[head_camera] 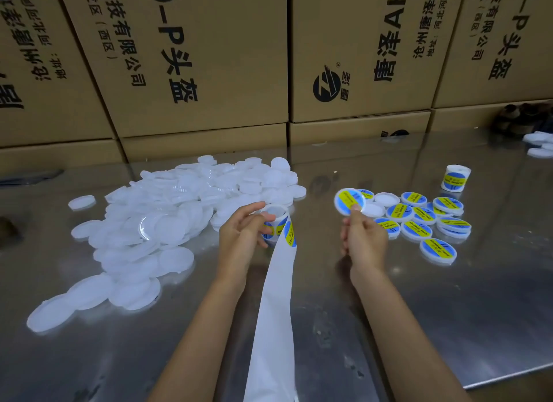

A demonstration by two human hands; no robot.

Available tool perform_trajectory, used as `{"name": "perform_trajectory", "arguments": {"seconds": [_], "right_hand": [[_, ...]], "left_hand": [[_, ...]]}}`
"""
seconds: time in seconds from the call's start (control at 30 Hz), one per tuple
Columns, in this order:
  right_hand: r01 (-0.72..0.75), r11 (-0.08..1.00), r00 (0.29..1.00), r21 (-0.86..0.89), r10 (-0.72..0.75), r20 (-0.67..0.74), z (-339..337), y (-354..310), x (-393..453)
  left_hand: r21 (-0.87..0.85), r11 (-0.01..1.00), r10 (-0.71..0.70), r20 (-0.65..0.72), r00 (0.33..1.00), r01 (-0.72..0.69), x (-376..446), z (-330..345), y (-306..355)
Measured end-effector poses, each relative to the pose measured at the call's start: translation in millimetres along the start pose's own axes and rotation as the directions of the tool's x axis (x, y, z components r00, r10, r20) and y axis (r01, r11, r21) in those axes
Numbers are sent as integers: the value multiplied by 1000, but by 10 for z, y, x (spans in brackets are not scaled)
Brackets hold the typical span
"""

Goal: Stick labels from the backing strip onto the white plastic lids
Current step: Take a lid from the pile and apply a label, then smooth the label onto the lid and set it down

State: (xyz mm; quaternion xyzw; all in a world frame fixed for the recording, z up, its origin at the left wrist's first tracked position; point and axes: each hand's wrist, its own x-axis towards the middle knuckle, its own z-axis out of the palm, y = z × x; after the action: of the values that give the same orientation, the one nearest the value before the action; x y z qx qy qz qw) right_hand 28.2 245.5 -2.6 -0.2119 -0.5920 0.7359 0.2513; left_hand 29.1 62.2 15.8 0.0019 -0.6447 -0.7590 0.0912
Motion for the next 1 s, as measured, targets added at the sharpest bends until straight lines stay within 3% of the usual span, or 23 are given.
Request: {"name": "perform_trajectory", "arguments": {"seconds": [0.17, 0.27, 0.5, 0.6, 0.67, 0.77, 0.9, 1.0], "right_hand": [[-57, 989, 987, 136, 76, -141, -139, -21, 249], [-91, 983, 976, 160, 120, -180, -137, -32, 329], [-88, 994, 984, 59, 96, -152, -121, -11, 326], [9, 995, 999, -103, -14, -44, -28, 51, 250], [116, 972, 989, -205, -94, 116, 64, 104, 162], [280, 887, 908, -367, -120, 403, 147, 201, 66], [472, 769, 808, -430, -183, 560, 133, 239, 43], [538, 715, 777, -447, -216, 591, 122, 230, 36]], "left_hand": [[40, 999, 15, -83, 996, -11, 6, 0, -63], [190, 980, 82, -118, 990, -58, 20, -10, -131], [427, 879, 172, 136, 976, -214, 30, 33, -228], [437, 866, 175, 191, 966, -244, 71, 31, -292], [422, 866, 167, 261, 951, -268, 88, 33, -336], [352, 909, 120, 293, 949, -224, 123, 29, -380], [553, 807, 235, 22, 972, -208, 171, -42, -385], [711, 682, 305, -61, 950, -173, 291, -175, -330]]}}
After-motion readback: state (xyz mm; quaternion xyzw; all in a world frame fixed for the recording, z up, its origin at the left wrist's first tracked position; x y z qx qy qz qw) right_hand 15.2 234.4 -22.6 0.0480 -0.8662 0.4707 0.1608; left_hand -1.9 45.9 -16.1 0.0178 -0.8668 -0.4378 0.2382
